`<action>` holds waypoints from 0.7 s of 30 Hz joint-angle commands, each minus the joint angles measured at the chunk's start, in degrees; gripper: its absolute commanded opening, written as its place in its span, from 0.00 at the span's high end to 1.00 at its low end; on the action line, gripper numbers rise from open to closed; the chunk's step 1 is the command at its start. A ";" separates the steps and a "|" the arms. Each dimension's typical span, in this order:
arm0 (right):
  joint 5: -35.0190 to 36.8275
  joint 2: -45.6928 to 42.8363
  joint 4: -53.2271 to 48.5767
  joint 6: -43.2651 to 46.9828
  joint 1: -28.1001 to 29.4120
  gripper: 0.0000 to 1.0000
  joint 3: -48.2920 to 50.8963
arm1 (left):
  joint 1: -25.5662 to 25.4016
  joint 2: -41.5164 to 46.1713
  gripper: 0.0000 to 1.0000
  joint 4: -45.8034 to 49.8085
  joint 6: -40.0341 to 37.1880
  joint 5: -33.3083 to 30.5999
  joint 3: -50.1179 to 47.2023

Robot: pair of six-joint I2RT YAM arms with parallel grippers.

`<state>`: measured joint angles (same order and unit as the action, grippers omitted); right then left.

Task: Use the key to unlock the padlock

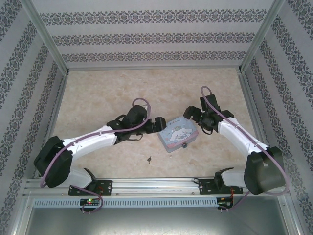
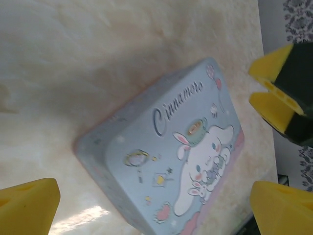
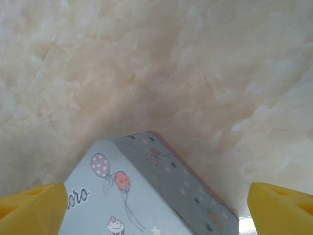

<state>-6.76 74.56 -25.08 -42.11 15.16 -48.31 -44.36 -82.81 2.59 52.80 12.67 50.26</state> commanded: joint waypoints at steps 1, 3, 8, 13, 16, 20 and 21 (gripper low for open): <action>-6.72 0.98 3.35 2.56 -0.36 0.06 1.41 | -2.73 -3.42 0.00 -5.07 6.05 -0.42 0.90; -7.86 1.37 4.43 2.32 -0.34 0.06 2.51 | -4.20 -5.60 0.00 -6.65 8.15 -0.41 1.42; -9.61 1.96 6.84 1.14 -0.30 0.06 4.58 | -5.91 -9.90 0.00 -9.92 12.37 0.15 2.11; -13.61 2.49 10.92 -2.01 -0.25 0.07 6.58 | -5.78 -12.26 0.00 -11.20 12.67 -0.26 3.72; -15.96 3.24 13.98 -5.06 0.39 0.07 7.10 | -4.51 -13.70 0.01 -11.56 12.58 0.91 5.02; -17.01 5.40 16.01 -8.31 2.84 0.08 5.16 | -0.97 -14.58 0.00 -12.70 12.03 2.81 5.68; -16.82 6.22 16.52 -9.21 3.56 0.08 4.32 | 0.07 -14.66 0.00 -12.39 11.43 3.06 6.05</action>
<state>-17.78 78.78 -12.29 -46.50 15.62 -42.28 -46.19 -96.77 -4.54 64.58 13.28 53.45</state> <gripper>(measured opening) 0.926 0.996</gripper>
